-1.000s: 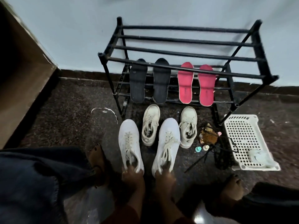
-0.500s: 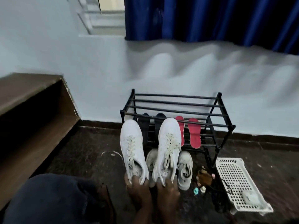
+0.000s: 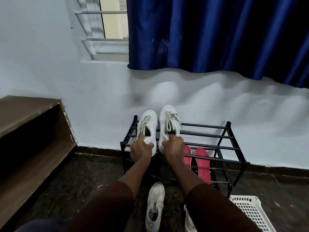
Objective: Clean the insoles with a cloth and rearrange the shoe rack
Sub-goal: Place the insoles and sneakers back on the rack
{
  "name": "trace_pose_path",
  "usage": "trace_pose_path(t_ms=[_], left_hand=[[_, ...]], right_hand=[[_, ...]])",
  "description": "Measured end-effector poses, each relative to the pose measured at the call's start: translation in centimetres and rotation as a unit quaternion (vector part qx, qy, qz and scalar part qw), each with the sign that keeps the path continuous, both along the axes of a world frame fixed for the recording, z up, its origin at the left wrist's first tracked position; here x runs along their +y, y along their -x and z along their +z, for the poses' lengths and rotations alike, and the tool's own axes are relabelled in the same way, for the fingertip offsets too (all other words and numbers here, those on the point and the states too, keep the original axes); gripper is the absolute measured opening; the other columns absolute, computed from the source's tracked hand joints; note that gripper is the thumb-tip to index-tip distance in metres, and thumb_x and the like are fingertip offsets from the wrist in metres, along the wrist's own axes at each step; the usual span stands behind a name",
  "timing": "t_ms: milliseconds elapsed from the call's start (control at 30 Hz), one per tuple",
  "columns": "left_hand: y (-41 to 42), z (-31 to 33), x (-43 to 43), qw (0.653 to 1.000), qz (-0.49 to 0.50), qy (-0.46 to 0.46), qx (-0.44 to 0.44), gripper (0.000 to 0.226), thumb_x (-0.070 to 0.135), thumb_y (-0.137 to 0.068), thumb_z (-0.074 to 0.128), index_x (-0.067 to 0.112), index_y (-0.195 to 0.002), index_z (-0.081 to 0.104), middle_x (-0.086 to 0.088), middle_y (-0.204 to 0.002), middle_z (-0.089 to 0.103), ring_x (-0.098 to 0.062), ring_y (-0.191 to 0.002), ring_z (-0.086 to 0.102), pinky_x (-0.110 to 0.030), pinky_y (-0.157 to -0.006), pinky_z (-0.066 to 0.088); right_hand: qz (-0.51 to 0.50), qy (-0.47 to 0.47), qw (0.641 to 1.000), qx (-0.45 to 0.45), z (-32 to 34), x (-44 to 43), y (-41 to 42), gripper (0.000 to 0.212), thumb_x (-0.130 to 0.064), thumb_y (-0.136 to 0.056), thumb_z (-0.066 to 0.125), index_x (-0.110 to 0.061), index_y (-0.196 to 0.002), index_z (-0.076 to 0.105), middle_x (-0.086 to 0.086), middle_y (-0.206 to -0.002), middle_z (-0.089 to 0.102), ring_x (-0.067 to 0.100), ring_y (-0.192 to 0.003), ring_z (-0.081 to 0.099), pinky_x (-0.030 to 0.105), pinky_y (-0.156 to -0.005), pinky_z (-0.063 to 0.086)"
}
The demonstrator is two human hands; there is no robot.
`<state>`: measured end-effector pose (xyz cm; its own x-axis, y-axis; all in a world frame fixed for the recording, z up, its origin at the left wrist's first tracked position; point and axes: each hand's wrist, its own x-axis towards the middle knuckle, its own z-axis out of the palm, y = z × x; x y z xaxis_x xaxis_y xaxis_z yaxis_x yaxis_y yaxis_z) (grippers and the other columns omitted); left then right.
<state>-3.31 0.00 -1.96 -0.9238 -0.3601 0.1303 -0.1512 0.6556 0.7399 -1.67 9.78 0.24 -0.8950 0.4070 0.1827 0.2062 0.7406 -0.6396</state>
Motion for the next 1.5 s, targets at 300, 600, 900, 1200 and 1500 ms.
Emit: trace_pose_path(t_ms=[300, 600, 900, 1200, 1500], left_hand=[[6.1, -2.8, 0.6, 0.998, -0.013, 0.049, -0.033, 0.046, 0.024, -0.079, 0.068, 0.017, -0.121, 0.049, -0.010, -0.127, 0.049, -0.031, -0.116, 0.049, -0.041, -0.082, 0.044], [3.0, -3.8, 2.0, 0.999, -0.022, -0.025, 0.003, 0.071, 0.019, -0.086, 0.063, 0.025, -0.145, 0.023, -0.010, -0.153, 0.020, -0.035, -0.134, 0.030, -0.046, -0.098, 0.039], [-4.7, -10.8, 3.1, 0.998, -0.031, -0.047, 0.021, 0.058, 0.007, -0.088, 0.058, 0.009, -0.142, 0.036, -0.012, -0.149, 0.033, -0.026, -0.136, 0.033, -0.033, -0.107, 0.027], [-12.1, -24.7, 4.0, 0.990, -0.025, -0.029, -0.135, 0.058, -0.006, -0.068, 0.072, 0.001, -0.123, 0.057, -0.030, -0.132, 0.046, -0.045, -0.115, 0.051, -0.044, -0.097, 0.040], [-11.6, -33.2, 4.4, 0.937, -0.094, 0.144, -0.303, 0.064, 0.029, -0.090, 0.055, 0.020, -0.147, 0.027, -0.019, -0.151, 0.028, -0.034, -0.139, 0.023, -0.042, -0.112, 0.007]], right_hand=[[0.005, -0.034, 0.998, -0.049, -3.6, -1.0, 6.6, 0.025, -0.012, -0.087, 0.052, -0.003, -0.108, 0.060, 0.022, -0.107, 0.059, 0.033, -0.100, 0.059, 0.033, -0.080, 0.048], [0.047, -0.015, 0.996, -0.081, -3.7, -1.0, 4.8, 0.040, -0.014, -0.090, 0.047, -0.014, -0.129, 0.040, 0.023, -0.119, 0.046, 0.036, -0.105, 0.054, 0.036, -0.083, 0.044], [0.075, 0.005, 0.996, -0.048, -8.5, -1.0, -4.7, 0.065, -0.011, -0.089, 0.047, -0.021, -0.147, 0.020, 0.011, -0.132, 0.044, 0.028, -0.108, 0.054, 0.032, -0.077, 0.043], [0.046, 0.030, 0.971, -0.232, -23.6, 0.6, -11.5, 0.061, -0.017, -0.092, 0.044, -0.017, -0.147, 0.016, 0.010, -0.136, 0.043, 0.022, -0.115, 0.052, 0.029, -0.086, 0.042], [-0.078, -0.036, 0.936, -0.343, -34.7, 5.9, -10.9, 0.054, -0.010, -0.096, 0.033, -0.020, -0.147, 0.019, 0.021, -0.153, 0.004, 0.041, -0.137, 0.014, 0.037, -0.109, 0.022]])
